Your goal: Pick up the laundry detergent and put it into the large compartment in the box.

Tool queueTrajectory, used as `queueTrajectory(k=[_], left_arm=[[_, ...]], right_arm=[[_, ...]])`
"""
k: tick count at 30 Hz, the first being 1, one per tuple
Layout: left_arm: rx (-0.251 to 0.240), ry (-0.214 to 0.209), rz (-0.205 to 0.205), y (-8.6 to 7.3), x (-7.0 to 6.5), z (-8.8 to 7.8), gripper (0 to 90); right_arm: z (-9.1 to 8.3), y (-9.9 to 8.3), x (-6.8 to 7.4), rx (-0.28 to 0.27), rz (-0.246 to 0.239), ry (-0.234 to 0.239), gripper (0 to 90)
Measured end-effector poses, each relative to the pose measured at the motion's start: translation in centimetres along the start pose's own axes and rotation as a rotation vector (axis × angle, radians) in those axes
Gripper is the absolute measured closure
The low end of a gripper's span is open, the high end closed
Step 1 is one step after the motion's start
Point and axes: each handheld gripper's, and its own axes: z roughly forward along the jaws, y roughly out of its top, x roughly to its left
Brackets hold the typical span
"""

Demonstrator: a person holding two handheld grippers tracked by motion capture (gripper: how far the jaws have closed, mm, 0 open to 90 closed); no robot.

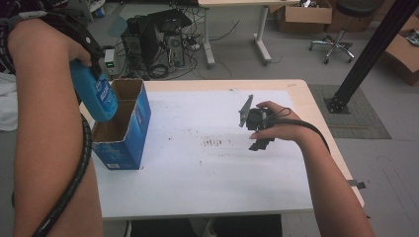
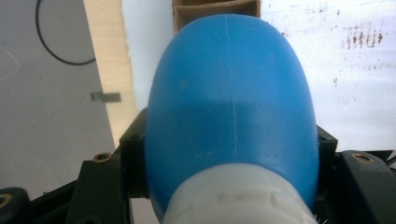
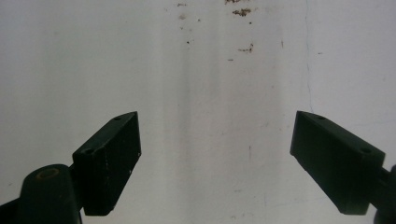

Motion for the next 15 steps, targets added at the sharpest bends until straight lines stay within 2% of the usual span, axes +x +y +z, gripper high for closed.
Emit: queueTrajectory(k=[8,15], left_arm=[[0.0,-0.015,0.004,0.3,0.4,1.8,38.4],[0.018,-0.03,-0.002,0.6,0.8,4.4,38.4]], right_arm=[[0.1,0.0,0.0,-0.002,-0.003,0.0,16.5],[-0.1,0.1,0.1,-0.007,-0.006,-0.003,16.5]])
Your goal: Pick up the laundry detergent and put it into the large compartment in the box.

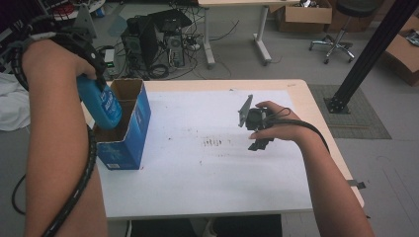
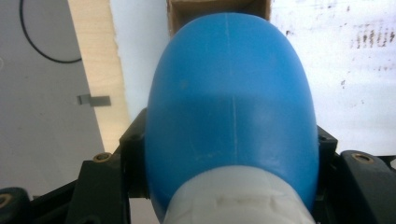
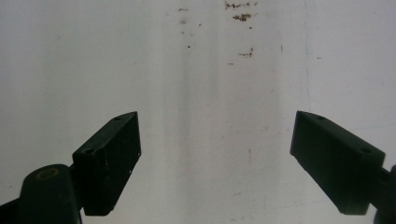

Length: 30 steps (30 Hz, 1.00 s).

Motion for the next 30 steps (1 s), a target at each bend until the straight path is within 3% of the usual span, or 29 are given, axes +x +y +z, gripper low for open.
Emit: queueTrajectory(k=[16,30], left_arm=[[0.051,-0.004,0.02,1.0,0.6,6.9,38.4],[0.05,-0.004,0.038,1.3,0.3,10.9,38.4]], right_arm=[[-0.2,0.1,-0.2,0.014,-0.001,0.008,16.5],[-0.4,0.2,-0.2,0.012,0.006,0.006,16.5]])
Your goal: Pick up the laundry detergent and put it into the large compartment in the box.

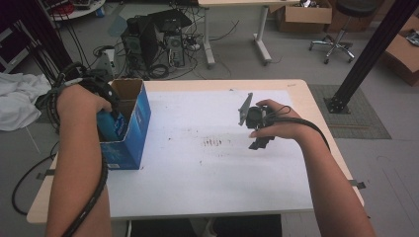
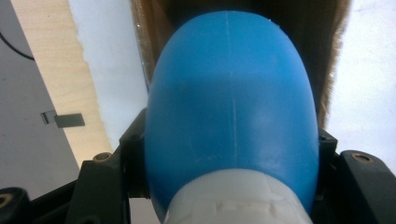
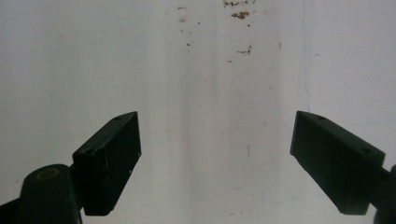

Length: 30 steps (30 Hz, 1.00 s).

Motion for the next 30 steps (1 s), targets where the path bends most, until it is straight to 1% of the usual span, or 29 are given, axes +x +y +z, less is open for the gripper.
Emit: queueTrajectory(k=[2,3,5,9,17,20,24,26,29,30], left_arm=[[0.004,-0.001,0.001,0.1,-0.1,0.6,38.4],[0.003,0.003,0.009,0.1,-0.2,0.9,38.4],[0.001,0.006,0.013,0.2,-0.3,1.4,38.4],[0.012,0.009,0.025,0.3,-0.5,2.2,38.4],[0.019,0.031,0.051,0.7,-1.2,3.2,38.4],[0.021,0.025,0.06,0.8,-1.3,3.7,38.4],[0.023,0.015,0.058,0.8,-1.3,4.7,38.4],[0.006,0.008,0.053,0.8,-1.2,4.7,38.4],[0.016,0.004,0.056,0.7,-1.1,4.8,38.4],[0.01,0.005,0.055,0.6,-1.1,4.8,38.4]], right_arm=[[0.0,0.0,0.0,0.002,0.0,0.0,16.5],[0.0,0.0,0.0,0.001,-0.001,0.0,16.5],[0.0,0.1,0.0,0.0,-0.002,0.001,16.5],[0.0,0.1,0.0,0.002,-0.001,0.003,16.5],[0.0,0.1,-0.1,0.002,-0.003,0.002,16.5],[0.1,0.2,-0.1,0.001,0.0,0.004,16.5],[0.3,0.3,-0.1,0.006,-0.005,0.008,16.5],[0.4,0.3,-0.1,0.008,-0.005,0.009,16.5],[0.5,0.4,-0.1,0.011,-0.005,0.01,16.5],[0.5,0.4,-0.1,0.011,-0.006,0.009,16.5]])
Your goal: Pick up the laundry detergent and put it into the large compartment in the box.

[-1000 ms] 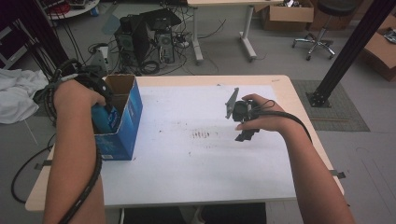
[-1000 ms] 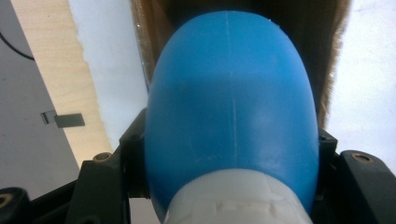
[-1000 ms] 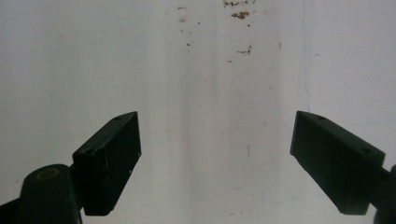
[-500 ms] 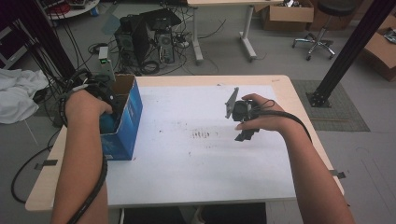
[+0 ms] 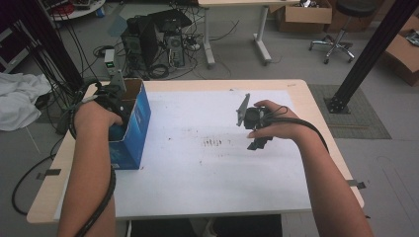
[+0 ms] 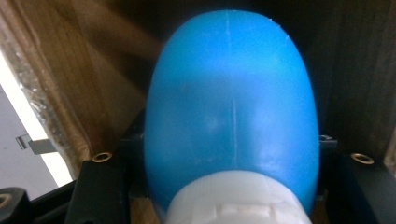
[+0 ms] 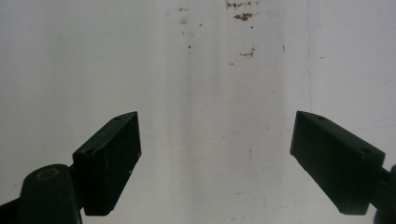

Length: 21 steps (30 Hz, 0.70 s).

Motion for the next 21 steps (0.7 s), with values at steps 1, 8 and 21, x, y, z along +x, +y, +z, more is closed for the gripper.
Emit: queueTrajectory(k=[1,8,21], left_arm=[[0.002,0.0,0.0,0.0,0.0,-0.02,38.4],[-0.009,-0.005,-0.003,-0.07,0.1,0.0,38.2],[-0.006,-0.007,-0.003,-0.1,0.15,0.03,36.0]], right_arm=[[0.02,0.05,0.0,-0.001,-0.002,0.001,16.5],[0.05,0.2,0.06,0.005,-0.001,0.009,16.6],[-0.83,0.05,0.16,0.021,0.006,0.005,16.6]])
